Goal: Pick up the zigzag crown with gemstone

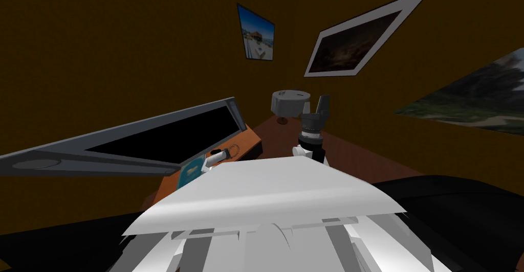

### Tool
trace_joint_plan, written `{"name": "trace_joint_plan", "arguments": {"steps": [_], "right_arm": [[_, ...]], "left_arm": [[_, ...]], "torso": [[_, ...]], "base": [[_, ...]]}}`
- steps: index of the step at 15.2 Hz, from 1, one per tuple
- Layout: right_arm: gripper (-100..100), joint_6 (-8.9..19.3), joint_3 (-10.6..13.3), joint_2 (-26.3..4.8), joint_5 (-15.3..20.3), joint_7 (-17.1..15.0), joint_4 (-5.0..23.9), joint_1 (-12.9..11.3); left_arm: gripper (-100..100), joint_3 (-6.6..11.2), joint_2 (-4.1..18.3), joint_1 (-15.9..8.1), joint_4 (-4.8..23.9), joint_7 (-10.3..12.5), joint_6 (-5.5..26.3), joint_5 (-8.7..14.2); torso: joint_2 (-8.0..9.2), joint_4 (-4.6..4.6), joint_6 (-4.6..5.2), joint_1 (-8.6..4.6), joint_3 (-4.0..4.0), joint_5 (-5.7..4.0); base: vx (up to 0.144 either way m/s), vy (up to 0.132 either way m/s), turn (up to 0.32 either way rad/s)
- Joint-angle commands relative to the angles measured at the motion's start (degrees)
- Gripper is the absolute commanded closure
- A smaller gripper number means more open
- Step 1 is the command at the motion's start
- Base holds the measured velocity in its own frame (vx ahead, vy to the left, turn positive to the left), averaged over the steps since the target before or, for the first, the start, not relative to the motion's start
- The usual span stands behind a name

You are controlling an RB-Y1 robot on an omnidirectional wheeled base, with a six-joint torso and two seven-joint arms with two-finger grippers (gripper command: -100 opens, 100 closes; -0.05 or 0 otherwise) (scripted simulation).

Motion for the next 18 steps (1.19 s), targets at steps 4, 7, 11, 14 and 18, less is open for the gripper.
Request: {"name": "trace_joint_plan", "arguments": {"steps": [4,7,11,14,18], "right_arm": [[0,0.0,0.0,0.0,0.0,0.0,0.0,0.0],[0,0.0,0.0,0.0,0.0,0.0,0.0,0.0],[0,0.0,0.0,0.0,0.0,0.0,0.0,0.0],[0,0.0,0.0,0.0,0.0,0.0,0.0,0.0],[0,0.0,0.0,0.0,0.0,0.0,0.0,0.01]], "left_arm": [[-100,1.61,-0.36,-1.96,3.8,0.53,5.24,0.27],[-100,2.73,-0.75,-3.15,6.25,0.9,8.74,0.47],[-100,3.64,-1.09,-4.11,8.21,1.2,11.64,0.64],[-100,4.51,-1.45,-5.04,10.1,1.49,14.38,0.8],[-100,3.99,-1.86,-5.01,12.07,1.48,12.05,0.55]], "torso": [[0.03,0.01,0.02,0.03,0.02,0.01],[0.02,0.01,0.0,0.01,0.01,0.0],[-0.02,0.0,0.0,-0.03,-0.01,-0.01],[0.0,0.0,0.02,0.0,0.0,0.0],[-0.06,-0.01,-0.02,-0.08,-0.03,-0.01]], "base": [[-0.032,0.037,-0.131],[-0.027,0.033,-0.125],[-0.021,0.025,-0.098],[-0.027,0.033,-0.135],[-0.008,0.01,-0.028]]}}
